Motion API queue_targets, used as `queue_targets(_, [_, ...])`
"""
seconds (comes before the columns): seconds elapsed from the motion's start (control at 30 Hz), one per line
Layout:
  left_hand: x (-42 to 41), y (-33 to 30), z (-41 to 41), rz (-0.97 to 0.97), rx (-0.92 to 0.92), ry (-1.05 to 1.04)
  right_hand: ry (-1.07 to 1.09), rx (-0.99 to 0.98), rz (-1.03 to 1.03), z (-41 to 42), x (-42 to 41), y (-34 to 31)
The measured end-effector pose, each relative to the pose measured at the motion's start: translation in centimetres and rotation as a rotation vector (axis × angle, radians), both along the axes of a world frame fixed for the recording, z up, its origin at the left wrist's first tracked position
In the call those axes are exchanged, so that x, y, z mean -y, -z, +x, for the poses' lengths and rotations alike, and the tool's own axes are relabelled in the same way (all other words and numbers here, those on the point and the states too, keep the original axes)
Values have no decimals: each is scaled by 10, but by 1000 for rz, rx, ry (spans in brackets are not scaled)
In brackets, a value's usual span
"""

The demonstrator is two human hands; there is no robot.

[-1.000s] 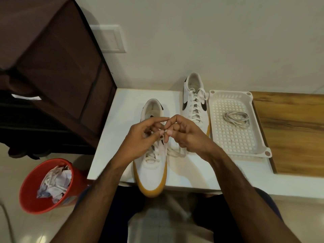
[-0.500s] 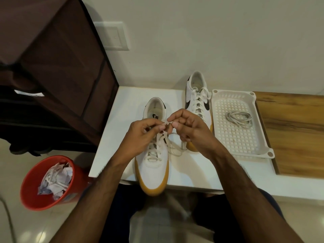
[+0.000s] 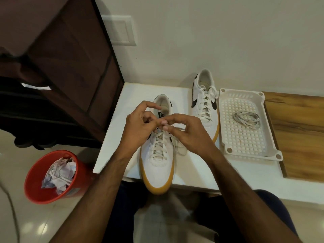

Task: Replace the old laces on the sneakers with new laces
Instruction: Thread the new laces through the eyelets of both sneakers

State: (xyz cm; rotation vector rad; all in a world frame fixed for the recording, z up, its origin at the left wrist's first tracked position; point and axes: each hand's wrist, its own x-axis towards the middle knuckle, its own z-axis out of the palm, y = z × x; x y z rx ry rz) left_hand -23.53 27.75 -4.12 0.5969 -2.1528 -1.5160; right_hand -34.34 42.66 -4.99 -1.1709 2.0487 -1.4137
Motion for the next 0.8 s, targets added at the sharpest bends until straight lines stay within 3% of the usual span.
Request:
queue_targets(0.13, [11,6,2,-69,-6,5,73,85,-47,1,11,1])
queue_targets(0.27, [37,20,9,-462,172,212,66,320,-162,-1,14,-2])
queue_targets(0.33, [42,26,11,-559,278,317,-7,351,-128,4,15,-3])
queue_targets(0.47, [39,28,9,-658,233,335,35,11,150,7,15,7])
queue_targets(0.8, [38,31,4,-522,102,336,108,-466,183,20,20,16])
